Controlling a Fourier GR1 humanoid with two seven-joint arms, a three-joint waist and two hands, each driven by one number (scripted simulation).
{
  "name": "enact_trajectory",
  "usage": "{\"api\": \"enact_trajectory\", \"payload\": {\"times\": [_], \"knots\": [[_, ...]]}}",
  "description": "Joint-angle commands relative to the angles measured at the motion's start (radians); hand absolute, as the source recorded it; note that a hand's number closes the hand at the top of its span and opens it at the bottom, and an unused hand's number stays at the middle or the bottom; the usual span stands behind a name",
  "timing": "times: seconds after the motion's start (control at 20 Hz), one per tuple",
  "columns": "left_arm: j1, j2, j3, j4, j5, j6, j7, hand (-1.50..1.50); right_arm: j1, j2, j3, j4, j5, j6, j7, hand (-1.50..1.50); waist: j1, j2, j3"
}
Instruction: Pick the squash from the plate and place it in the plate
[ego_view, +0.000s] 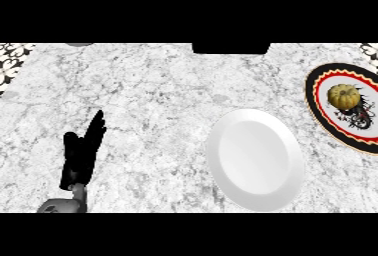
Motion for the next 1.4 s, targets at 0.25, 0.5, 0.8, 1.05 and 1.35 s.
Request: {"api": "enact_trajectory", "payload": {"times": [0.25, 0.5, 0.8, 1.05, 1.35], "knots": [[-0.024, -0.002, 0.014, 0.027, 0.008, -0.031, -0.001, 0.0, -0.013, 0.027, 0.029, 0.029, -0.01, -0.103, -0.025, -1.5, 0.007, 0.003, 0.0], [0.007, 0.022, 0.033, -0.009, 0.009, -0.048, -0.011, 0.0, 0.025, 0.044, 0.061, 0.03, 0.001, -0.155, -0.025, -1.5, 0.004, 0.001, 0.0], [0.002, -0.047, -0.029, -0.053, -0.044, 0.015, 0.049, 0.0, 0.038, -0.019, 0.062, 0.058, 0.0, -0.149, -0.028, -1.5, 0.012, 0.004, 0.002], [-0.03, -0.016, 0.019, 0.026, -0.035, -0.01, -0.002, 0.0, 0.034, -0.011, 0.069, 0.069, -0.007, -0.198, 0.009, -1.5, 0.006, 0.004, 0.001], [-0.025, -0.035, 0.004, -0.021, -0.038, -0.002, 0.019, 0.0, 0.102, -0.045, 0.061, 0.083, -0.016, -0.198, -0.052, -1.5, 0.013, 0.007, 0.003]]}}
